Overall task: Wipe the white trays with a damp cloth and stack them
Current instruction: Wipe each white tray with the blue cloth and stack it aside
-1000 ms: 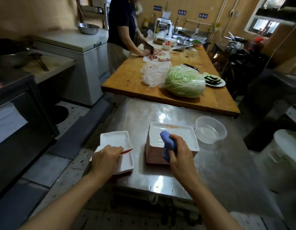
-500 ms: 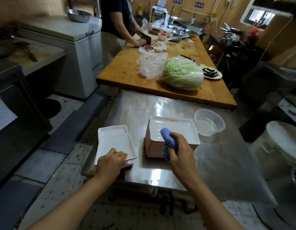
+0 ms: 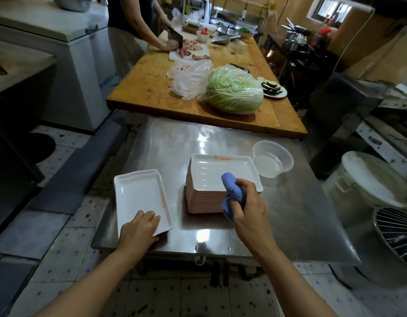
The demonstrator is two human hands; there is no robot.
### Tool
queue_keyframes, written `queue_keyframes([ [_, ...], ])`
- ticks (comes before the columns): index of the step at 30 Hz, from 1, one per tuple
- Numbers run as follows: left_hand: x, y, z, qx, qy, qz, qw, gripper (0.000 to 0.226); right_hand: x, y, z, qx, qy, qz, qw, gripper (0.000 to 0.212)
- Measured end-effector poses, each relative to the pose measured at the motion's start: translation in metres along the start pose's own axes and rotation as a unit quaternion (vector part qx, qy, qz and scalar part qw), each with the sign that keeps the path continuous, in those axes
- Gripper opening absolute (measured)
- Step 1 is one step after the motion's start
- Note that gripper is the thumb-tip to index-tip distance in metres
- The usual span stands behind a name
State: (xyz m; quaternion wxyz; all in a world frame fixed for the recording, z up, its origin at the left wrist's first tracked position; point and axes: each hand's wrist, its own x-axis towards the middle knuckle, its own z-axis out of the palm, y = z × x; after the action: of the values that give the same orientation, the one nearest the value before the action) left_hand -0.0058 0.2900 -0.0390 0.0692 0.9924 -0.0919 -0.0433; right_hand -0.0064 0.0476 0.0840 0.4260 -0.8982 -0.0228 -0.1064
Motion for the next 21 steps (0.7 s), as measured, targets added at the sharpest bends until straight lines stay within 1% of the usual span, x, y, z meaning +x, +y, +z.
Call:
queue_keyframes([
  [2,0.006,-0.002,0.004,-0.005,-0.007,-0.013,1.000,0.043,0.007,0.004,-0.002,-0.002,-0.001,0.003,1.000,0.034],
  [5,0.016,-0.007,0.007,0.032,-0.028,-0.015,0.999,0.051,0.019,0.013,-0.003,0.001,-0.013,0.005,1.000,0.035],
  [8,0.022,-0.010,0.010,0.039,-0.053,-0.041,0.997,0.057,0.033,0.023,-0.004,0.005,-0.022,0.008,1.000,0.034],
  [10,0.027,-0.008,0.007,0.057,-0.067,-0.056,0.994,0.055,0.044,0.029,-0.003,0.013,-0.024,0.002,1.000,0.032],
  [12,0.036,0.002,0.001,0.055,-0.063,-0.086,0.993,0.053,0.054,0.033,-0.003,0.021,-0.022,-0.012,0.999,0.031],
  [14,0.051,0.019,-0.014,-0.031,-0.014,-0.147,0.988,0.050,0.065,0.037,-0.003,0.026,-0.020,-0.028,0.999,0.029],
  [15,0.060,0.030,-0.023,-0.095,0.019,-0.177,0.979,0.046,0.070,0.039,-0.003,0.028,-0.018,-0.035,0.999,0.029],
  [17,0.079,0.052,-0.040,-0.220,0.072,-0.213,0.949,0.038,0.080,0.044,-0.003,0.029,-0.011,-0.041,0.999,0.027],
  [19,0.098,0.070,-0.054,-0.311,0.089,-0.236,0.916,0.033,0.088,0.050,-0.005,0.029,-0.005,-0.041,0.999,0.026],
  [21,0.113,0.083,-0.062,-0.338,0.091,-0.249,0.903,0.031,0.094,0.055,-0.007,0.031,-0.003,-0.041,0.999,0.025],
])
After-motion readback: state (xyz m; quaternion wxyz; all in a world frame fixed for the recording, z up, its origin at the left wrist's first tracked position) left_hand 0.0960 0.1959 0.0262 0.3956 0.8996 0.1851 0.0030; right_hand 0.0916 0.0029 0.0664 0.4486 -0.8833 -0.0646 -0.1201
